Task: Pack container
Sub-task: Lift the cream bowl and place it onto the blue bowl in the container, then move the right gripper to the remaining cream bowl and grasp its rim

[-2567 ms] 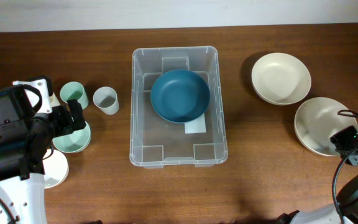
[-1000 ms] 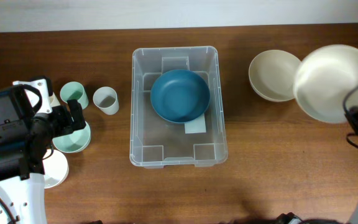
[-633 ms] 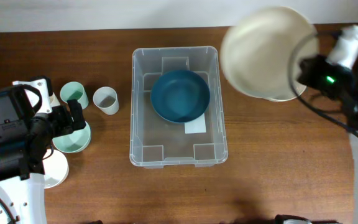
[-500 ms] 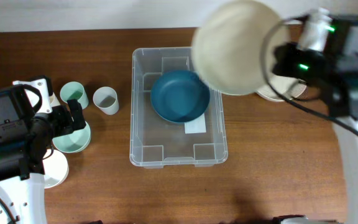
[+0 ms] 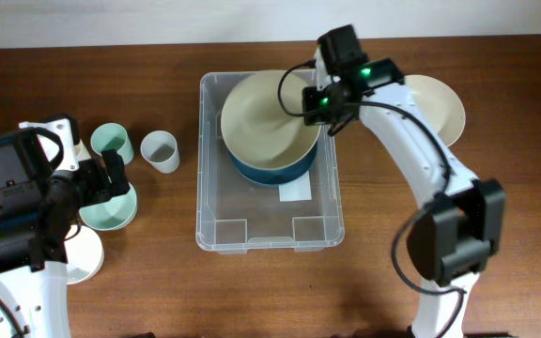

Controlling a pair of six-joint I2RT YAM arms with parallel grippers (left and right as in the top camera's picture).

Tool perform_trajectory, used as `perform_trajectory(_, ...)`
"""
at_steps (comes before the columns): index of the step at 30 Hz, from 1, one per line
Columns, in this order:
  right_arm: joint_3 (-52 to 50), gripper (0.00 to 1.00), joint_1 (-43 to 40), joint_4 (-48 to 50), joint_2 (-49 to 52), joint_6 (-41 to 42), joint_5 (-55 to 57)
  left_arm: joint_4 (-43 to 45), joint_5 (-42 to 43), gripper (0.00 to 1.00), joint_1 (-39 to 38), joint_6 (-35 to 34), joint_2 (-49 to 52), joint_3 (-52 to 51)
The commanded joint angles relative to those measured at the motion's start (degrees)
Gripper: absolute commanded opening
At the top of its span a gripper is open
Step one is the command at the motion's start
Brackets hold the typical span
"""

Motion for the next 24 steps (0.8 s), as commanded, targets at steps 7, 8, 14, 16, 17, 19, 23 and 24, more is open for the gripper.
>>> perform_trajectory(7, 1.5, 0.5, 0.5, -0.6, 0.3, -4.0, 0.1, 0.0, 0.6, 1.0, -0.2, 0.9, 0.4, 1.0)
perform_trajectory(8, 2.7, 0.55, 0.1, -1.7, -0.4, -4.2, 0.9, 0.0, 0.6, 1.0, -0.2, 0.9, 0.4, 1.0)
perform_trajectory(14, 11.5, 0.55, -4.9, -7.4, -5.2, -0.3, 6.1, 0.0, 0.6, 1.0, -0.2, 0.9, 0.4, 1.0)
perform_trajectory(16, 14.8, 0.56, -8.4, -9.4, -6.9, 2.4, 6.9, 0.0, 0.6, 1.0, -0.2, 0.9, 0.4, 1.0)
perform_trajectory(17, 16.1, 0.56, -10.8, -10.2, -7.8, 4.1, 6.9, 0.0, 0.6, 1.0, -0.2, 0.9, 0.4, 1.0)
perform_trajectory(19, 17.7, 0.57, -16.2, -11.7, -9.2, 7.8, 6.9, 0.0, 0.6, 1.0, -0.2, 0.9, 0.4, 1.0)
perform_trajectory(23, 17.7, 0.65, -28.0, -15.9, -9.9, 14.9, 5.2, 0.0, 0.6, 1.0, -0.2, 0.9, 0.4, 1.0)
perform_trajectory(24, 17.2, 0.66, -31.1, -16.8, -9.5, 15.4, 3.8, 0.0, 0.6, 1.0, -0.2, 0.9, 0.4, 1.0)
